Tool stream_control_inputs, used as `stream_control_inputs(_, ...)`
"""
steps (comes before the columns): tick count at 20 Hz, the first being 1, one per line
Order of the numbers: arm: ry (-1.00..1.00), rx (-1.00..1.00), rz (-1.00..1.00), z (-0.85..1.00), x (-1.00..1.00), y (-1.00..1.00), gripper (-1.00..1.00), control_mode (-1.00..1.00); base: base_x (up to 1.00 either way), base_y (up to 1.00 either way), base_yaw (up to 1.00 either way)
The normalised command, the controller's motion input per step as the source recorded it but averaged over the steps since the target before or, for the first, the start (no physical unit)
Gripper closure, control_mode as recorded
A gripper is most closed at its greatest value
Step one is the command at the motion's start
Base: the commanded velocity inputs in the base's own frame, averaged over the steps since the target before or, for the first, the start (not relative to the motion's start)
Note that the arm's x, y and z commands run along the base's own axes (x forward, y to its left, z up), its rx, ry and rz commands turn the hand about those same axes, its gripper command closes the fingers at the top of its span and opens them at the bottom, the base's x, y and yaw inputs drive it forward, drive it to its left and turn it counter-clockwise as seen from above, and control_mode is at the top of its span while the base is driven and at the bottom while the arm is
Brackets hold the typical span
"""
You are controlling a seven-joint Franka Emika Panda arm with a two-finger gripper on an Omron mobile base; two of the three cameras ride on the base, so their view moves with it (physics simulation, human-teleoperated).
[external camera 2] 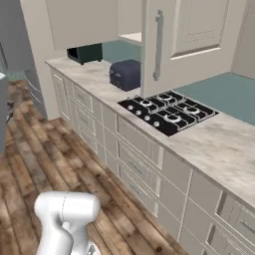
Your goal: There is a bowl on the dining counter. Grab a lemon wedge from the fridge and place it in the bowl. Then get the liquor bottle and glass cup from the cabinet and place them next to the bowl.
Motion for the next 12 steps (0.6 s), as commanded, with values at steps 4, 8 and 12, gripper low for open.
stream_control_inputs(4,0.00,0.00,0.00,0.00,0.00,0.00,1.00,1.00,-1.00,-0.72,0.29)
stream_control_inputs(8,0.00,0.00,0.00,0.00,0.00,0.00,1.00,1.00,-1.00,-0.71,0.29)
stream_control_inputs(12,0.00,0.00,0.00,0.00,0.00,0.00,1.00,1.00,-1.00,-0.68,0.30)
